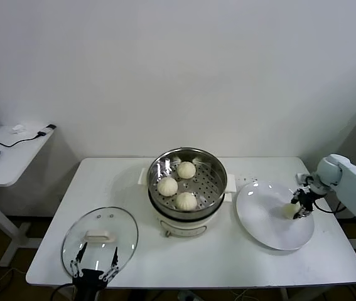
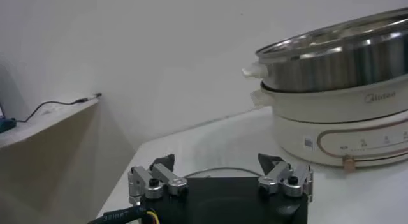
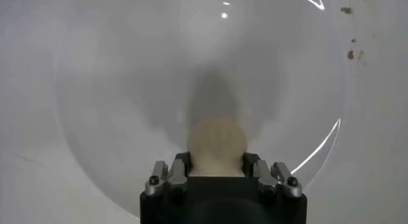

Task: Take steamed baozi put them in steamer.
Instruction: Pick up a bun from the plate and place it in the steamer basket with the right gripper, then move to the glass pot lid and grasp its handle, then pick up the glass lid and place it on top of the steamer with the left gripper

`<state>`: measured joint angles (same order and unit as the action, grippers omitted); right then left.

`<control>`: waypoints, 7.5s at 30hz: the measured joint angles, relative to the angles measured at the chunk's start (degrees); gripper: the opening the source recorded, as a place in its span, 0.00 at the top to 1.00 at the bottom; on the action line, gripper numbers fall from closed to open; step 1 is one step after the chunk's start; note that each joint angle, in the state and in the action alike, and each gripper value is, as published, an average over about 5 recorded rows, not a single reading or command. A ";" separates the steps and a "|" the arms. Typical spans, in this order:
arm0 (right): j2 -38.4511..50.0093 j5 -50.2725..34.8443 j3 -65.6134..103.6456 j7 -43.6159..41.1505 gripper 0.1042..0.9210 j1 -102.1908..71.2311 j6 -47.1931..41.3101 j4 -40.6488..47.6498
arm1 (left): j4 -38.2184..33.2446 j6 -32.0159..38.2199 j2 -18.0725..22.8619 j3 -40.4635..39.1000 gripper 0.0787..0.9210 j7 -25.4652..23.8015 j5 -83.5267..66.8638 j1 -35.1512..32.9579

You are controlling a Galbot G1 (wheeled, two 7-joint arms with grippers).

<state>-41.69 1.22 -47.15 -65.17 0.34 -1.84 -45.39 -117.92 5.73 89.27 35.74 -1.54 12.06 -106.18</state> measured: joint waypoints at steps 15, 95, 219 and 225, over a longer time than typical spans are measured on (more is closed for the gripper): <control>-3.11 -17.66 -18.47 0.96 0.46 18.67 -5.42 -4.37 | -0.03 0.91 -0.04 -1.26 0.12 -0.32 -0.23 -0.14; -12.13 -59.99 -46.98 22.90 0.12 43.08 -7.07 -26.14 | -0.67 2.10 -1.34 -2.11 0.12 -0.45 -1.51 1.20; -14.41 -30.21 80.77 55.80 0.12 -77.57 14.84 -47.51 | 6.53 -12.58 -8.03 1.61 0.92 11.69 71.48 16.10; -13.97 -29.41 80.08 56.30 0.12 -76.25 14.84 -46.46 | -0.19 -21.53 -12.60 -2.03 0.92 8.57 68.51 15.60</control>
<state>-55.66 -28.19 32.93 -8.87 -75.92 13.00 -91.85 -118.11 -15.80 76.67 33.71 7.03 80.57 -90.58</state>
